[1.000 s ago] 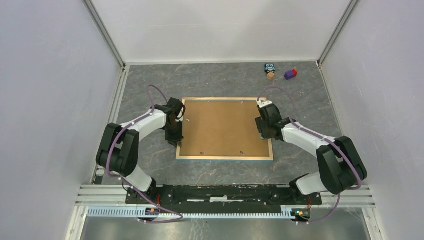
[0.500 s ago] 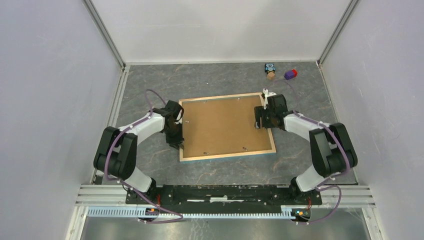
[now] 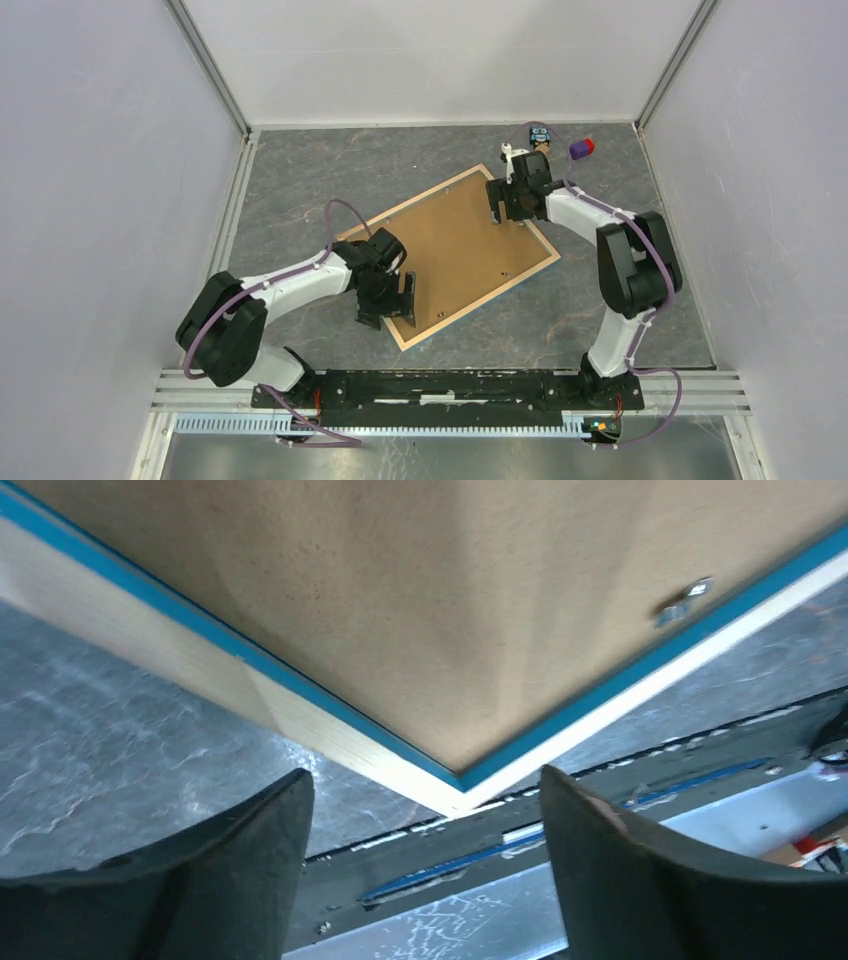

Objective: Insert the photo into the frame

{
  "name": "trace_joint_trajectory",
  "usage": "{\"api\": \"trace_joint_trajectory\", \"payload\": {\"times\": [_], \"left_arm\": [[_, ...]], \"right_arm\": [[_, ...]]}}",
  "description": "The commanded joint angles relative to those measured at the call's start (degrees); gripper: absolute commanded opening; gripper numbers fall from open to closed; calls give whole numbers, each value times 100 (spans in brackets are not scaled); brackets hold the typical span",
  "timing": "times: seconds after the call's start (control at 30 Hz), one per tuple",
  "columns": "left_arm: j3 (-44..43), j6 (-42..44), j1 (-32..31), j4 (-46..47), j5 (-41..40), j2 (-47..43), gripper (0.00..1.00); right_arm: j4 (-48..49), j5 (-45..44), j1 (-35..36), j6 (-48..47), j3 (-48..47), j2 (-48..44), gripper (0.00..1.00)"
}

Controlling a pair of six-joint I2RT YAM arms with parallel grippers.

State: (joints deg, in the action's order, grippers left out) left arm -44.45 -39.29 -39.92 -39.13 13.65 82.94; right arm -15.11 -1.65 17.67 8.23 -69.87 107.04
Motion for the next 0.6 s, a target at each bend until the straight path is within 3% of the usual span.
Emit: {"api": "trace_joint_trajectory", "payload": {"times": [0.0, 0.17, 0.37, 0.57], "left_arm": [[-1177, 939, 191, -536, -490, -277, 96], [-2422, 1721, 1018, -789, -1346, 311, 100], [-3663, 1937, 1793, -760, -1349, 1793, 100], [-4846, 2063, 2094, -1015, -1280, 2972, 100]], "right_arm": [[-534, -526, 201, 63, 454, -1358, 97], [-429, -234, 157, 461, 1663, -2697, 98], [-214, 453, -281, 992, 2764, -3934, 98], [72, 1014, -598, 1298, 3689, -4384, 98]]}}
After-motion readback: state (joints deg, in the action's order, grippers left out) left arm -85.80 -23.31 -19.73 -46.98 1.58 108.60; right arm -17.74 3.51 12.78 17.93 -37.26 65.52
